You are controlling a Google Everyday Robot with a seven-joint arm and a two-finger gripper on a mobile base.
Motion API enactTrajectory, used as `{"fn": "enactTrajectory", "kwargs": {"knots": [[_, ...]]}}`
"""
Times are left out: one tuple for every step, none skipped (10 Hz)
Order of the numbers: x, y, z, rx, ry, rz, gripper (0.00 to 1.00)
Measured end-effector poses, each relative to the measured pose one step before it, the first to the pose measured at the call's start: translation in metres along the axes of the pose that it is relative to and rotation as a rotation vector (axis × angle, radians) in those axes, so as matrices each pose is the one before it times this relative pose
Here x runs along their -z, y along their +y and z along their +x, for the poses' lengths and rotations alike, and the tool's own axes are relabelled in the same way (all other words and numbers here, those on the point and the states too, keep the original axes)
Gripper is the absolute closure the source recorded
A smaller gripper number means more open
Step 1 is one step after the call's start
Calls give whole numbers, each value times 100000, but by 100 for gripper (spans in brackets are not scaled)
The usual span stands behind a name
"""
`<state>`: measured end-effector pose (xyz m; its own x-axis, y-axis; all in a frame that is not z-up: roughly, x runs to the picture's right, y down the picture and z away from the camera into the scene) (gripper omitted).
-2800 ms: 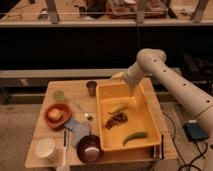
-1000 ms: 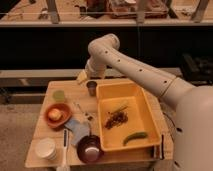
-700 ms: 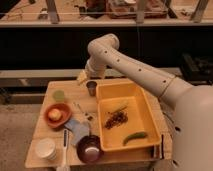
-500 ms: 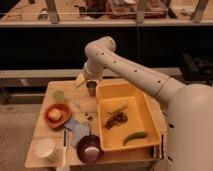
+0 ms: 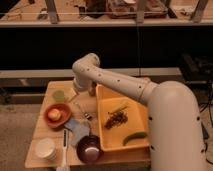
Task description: Place fork in plastic cup
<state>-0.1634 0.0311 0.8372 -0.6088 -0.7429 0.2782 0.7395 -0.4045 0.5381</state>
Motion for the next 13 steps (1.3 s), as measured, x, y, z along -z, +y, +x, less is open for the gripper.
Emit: {"fn": "enactTrajectory", "kwargs": {"knots": [[-990,-1274,395,1830,-2298,1291,20],[-992,-563,67,835,-1661,710,20],[-1469,-310,-293,646,-2033,820,20],[-1189,202,-396,319,-1524,338,20],[-378,619,-421,-496,-862,-81,20],[76,944,-557,-1467,-528,-229,20],[172,1290,-756,-2351,-418,-289,20],[105,1113,-640,-2276,-350,-393,20],[18,322,-171,-1910,248,416,20],[14,-15,28,-247,104,45,20],[-72,-127,49,199,-80,34,20],[17,-74,52,31,45,29,20],[-1,92,-50,-128,-13,-43,20]]}}
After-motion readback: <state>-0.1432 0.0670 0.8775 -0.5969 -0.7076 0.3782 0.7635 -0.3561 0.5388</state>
